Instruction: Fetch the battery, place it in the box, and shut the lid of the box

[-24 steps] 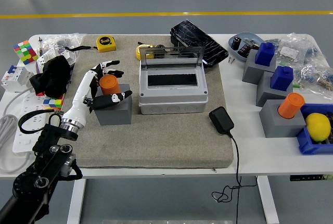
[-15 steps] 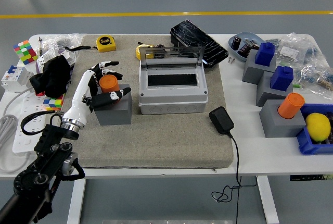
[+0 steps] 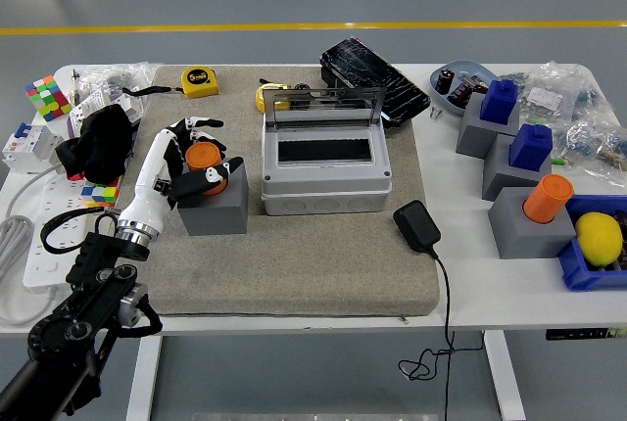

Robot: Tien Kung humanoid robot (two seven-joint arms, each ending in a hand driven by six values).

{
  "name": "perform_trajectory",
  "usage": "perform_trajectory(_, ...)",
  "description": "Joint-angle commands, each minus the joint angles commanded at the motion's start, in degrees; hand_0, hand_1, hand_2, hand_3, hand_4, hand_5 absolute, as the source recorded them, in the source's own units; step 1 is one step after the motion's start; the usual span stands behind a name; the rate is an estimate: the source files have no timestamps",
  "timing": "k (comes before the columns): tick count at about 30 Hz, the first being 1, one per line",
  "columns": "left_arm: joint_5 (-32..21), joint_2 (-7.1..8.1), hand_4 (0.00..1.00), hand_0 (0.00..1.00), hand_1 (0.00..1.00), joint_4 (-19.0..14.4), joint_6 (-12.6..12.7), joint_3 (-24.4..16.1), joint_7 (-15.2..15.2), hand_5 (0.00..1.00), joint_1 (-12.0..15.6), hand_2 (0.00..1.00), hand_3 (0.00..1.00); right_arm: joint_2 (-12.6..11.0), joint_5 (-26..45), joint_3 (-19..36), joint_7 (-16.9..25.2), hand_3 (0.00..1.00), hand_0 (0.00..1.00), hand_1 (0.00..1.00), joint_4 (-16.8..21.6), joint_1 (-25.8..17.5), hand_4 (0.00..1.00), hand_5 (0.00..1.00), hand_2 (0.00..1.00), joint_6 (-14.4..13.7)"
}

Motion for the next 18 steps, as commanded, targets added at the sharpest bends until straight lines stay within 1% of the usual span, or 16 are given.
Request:
perform_trajectory(5, -0.12, 0.00, 0.778, 0.136, 0.275, 0.64, 0.29, 0.35, -0.66, 0.002, -0.06, 0.351, 0.459, 0.05, -0.21, 0.03, -0.05, 0.743, 0.769, 0.721, 0.00, -0.12, 0.998, 0.722, 0.732, 0.03)
perform_trajectory(6, -0.15, 0.00, 0.743, 0.096, 0.226, 0.82, 0.40, 0.42, -0.90, 0.002, -0.17, 0.314, 0.403, 0.05, -0.40, 0.12, -0.10, 0.742, 0.769, 0.721, 0.00, -0.10, 0.998, 0.722, 0.732, 0.05)
perform_trajectory(11, -0.28, 0.00, 0.743, 0.096, 0.226, 1.34, 1.03, 0.91, -2.30, 0.002, -0.49, 0.314, 0.403, 0.05, -0.38, 0.11, -0.08, 0.742, 0.769, 0.721, 0.00, -0.14, 0.998, 0.722, 0.732, 0.03)
perform_trajectory(12, -0.35, 0.00, 0.682, 0.030, 0.109, 1.37, 1.09, 1.08, -2.62, 0.002, -0.53, 0.240, 0.276, 0.05, -0.46, 0.18, -0.09, 0.743, 0.770, 0.721, 0.00, -0.13, 0.998, 0.721, 0.732, 0.01)
perform_trajectory(17, -0.85, 0.00, 0.682, 0.030, 0.109, 0.68, 1.16, 1.86, -4.52, 0.002, -0.27, 0.240, 0.276, 0.09, -0.31, 0.14, -0.04, 0.743, 0.770, 0.721, 0.00, -0.18, 0.998, 0.721, 0.732, 0.02)
perform_trajectory(18, -0.94, 0.00, 0.631, 0.011, 0.078, 0.46, 1.15, 1.99, -4.83, 0.002, -0.20, 0.211, 0.239, 0.11, -0.29, 0.16, -0.03, 0.744, 0.770, 0.721, 0.00, -0.20, 0.998, 0.721, 0.732, 0.03)
